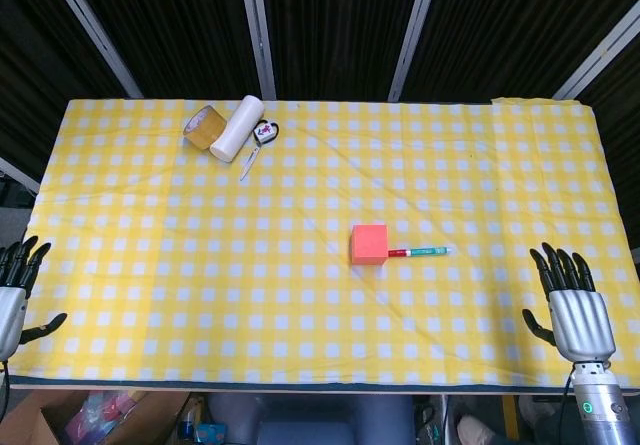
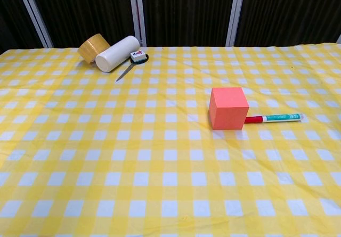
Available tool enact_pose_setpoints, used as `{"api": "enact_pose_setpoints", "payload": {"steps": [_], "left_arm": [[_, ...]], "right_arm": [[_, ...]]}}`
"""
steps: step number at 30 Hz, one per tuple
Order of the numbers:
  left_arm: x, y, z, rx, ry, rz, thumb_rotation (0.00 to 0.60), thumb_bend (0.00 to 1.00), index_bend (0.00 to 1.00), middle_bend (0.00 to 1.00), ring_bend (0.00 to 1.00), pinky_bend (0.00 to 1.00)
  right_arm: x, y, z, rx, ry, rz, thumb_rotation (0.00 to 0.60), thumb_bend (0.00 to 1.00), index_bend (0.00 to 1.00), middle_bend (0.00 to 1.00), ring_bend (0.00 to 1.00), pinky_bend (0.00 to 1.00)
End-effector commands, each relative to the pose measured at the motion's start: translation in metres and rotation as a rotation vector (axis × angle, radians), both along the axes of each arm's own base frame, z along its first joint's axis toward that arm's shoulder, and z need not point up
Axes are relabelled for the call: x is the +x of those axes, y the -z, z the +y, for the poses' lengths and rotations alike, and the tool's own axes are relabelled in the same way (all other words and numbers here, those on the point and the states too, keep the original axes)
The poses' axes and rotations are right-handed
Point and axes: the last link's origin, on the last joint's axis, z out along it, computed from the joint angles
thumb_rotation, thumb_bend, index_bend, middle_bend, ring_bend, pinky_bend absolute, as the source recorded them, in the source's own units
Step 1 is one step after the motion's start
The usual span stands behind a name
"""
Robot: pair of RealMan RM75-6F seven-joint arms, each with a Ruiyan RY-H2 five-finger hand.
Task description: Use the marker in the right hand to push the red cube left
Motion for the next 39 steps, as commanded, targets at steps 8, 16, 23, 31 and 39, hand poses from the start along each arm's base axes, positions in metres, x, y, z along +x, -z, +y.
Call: {"api": "enact_pose_setpoints", "payload": {"steps": [8,16,23,31,39], "left_arm": [[0.001,0.002,0.001,-0.005,0.000,-0.002,0.600,0.00,0.00,0.00,0.00,0.00],[0.001,0.001,0.001,0.004,-0.016,-0.016,0.600,0.00,0.00,0.00,0.00,0.00],[0.004,0.002,0.000,-0.010,0.000,-0.021,0.600,0.00,0.00,0.00,0.00,0.00],[0.004,0.003,0.001,-0.028,0.010,-0.027,0.600,0.00,0.00,0.00,0.00,0.00],[0.003,0.000,-0.001,-0.043,0.014,-0.038,0.600,0.00,0.00,0.00,0.00,0.00]], "right_arm": [[-0.001,-0.001,0.001,-0.003,0.012,-0.006,0.600,0.35,0.00,0.00,0.00,0.00],[-0.001,-0.002,-0.001,-0.008,0.024,-0.040,0.600,0.35,0.00,0.00,0.00,0.00],[0.019,0.003,-0.020,0.024,-0.012,-0.128,0.600,0.35,0.16,0.02,0.00,0.00],[0.059,0.036,-0.065,0.086,-0.060,-0.107,0.600,0.35,0.32,0.09,0.00,0.00],[0.080,0.089,-0.107,0.139,-0.010,-0.105,0.600,0.35,0.35,0.10,0.00,0.00]]}}
